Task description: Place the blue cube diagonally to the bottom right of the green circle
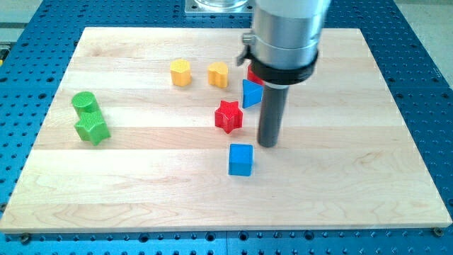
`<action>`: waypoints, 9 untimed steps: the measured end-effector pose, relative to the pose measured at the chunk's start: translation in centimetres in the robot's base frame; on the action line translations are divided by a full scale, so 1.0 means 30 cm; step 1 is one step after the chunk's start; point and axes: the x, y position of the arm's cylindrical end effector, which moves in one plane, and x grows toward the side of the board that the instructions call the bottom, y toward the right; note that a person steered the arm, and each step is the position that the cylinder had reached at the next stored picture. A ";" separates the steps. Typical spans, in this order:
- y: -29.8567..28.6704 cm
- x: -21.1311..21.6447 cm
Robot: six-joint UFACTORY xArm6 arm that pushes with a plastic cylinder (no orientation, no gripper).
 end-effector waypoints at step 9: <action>-0.235 0.187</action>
